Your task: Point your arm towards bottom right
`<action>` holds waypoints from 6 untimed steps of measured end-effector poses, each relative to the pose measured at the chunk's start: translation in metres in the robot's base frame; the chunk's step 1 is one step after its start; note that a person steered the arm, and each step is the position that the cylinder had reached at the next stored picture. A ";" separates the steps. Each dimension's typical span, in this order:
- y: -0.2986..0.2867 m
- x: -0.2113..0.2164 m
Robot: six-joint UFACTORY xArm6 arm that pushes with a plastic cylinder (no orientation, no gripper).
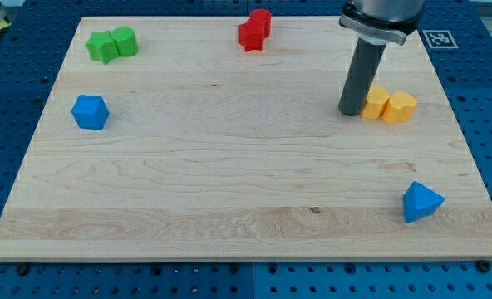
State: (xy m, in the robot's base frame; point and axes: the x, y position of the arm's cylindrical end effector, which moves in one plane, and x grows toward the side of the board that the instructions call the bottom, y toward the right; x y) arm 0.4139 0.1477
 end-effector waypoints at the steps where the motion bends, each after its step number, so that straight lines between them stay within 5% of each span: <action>1: 0.000 0.000; 3: -0.017 0.041; 6: 0.107 0.121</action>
